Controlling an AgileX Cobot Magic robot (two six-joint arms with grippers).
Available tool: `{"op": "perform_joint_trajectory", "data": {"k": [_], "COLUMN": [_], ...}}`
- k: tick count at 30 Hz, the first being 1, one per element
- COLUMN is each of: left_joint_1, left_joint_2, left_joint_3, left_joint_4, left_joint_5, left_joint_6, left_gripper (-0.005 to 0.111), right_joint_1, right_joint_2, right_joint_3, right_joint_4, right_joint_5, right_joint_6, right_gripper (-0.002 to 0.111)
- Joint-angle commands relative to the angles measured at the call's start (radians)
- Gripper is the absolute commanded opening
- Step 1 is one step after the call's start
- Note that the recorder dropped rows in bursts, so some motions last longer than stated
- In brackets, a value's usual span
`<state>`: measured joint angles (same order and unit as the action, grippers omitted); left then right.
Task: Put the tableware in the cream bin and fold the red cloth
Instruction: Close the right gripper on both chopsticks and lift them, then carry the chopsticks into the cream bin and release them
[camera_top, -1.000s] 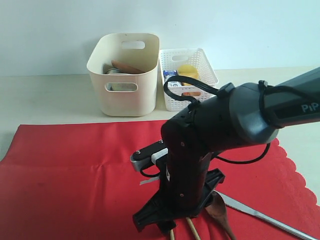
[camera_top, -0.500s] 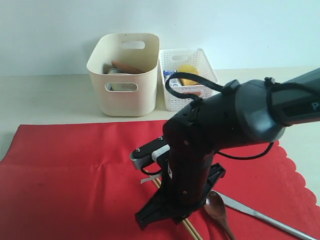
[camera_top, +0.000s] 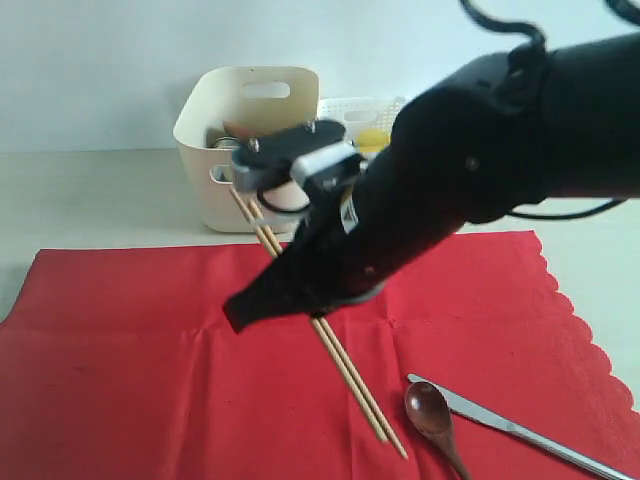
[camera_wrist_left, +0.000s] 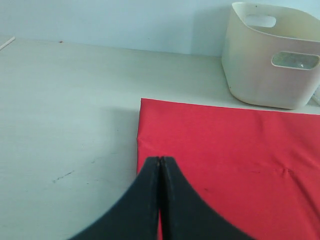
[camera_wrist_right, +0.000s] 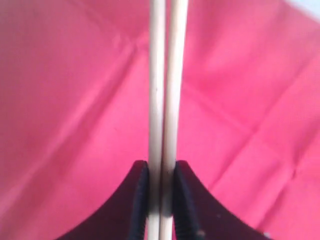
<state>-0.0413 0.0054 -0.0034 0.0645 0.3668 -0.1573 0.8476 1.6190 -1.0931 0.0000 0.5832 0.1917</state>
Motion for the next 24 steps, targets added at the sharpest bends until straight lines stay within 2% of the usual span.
{"op": "perform_joint_trajectory", "data": {"k": [1,8,14,20,24], "left_joint_1": [0.002,0.002,0.002,0.002,0.002], "left_joint_2": [-0.005,-0.005,-0.005,-0.005,-0.005], "left_joint_3": [0.003,0.003,0.003,0.003,0.003], "left_joint_4": [0.001,0.001,0.001,0.001,0.001], "left_joint_5": [-0.011,-0.011,-0.011,-0.011,-0.011], "left_joint_6": [0.001,0.001,0.001,0.001,0.001], "left_gripper": [0.000,0.000,0.000,0.000,0.000], "right_joint_1": [-0.004,-0.075,-0.130,-0.151,-0.157], "right_joint_2": [-0.030,0.020,0.121,0.249,0.315], "right_joint_3": [-0.082,-0.180,-0.191,-0.191,-0.192], "right_joint_4": [-0.009,-0.044,-0.044,-0.042,-0.026], "right_joint_5": [-0.201,-0.668,-1.029,-1.293,-1.391], "right_joint_6": [-0.068,-0.090,-0.184,-0.303,-0.459], "right_gripper": [0.000,0.000,0.000,0.000,0.000]}}
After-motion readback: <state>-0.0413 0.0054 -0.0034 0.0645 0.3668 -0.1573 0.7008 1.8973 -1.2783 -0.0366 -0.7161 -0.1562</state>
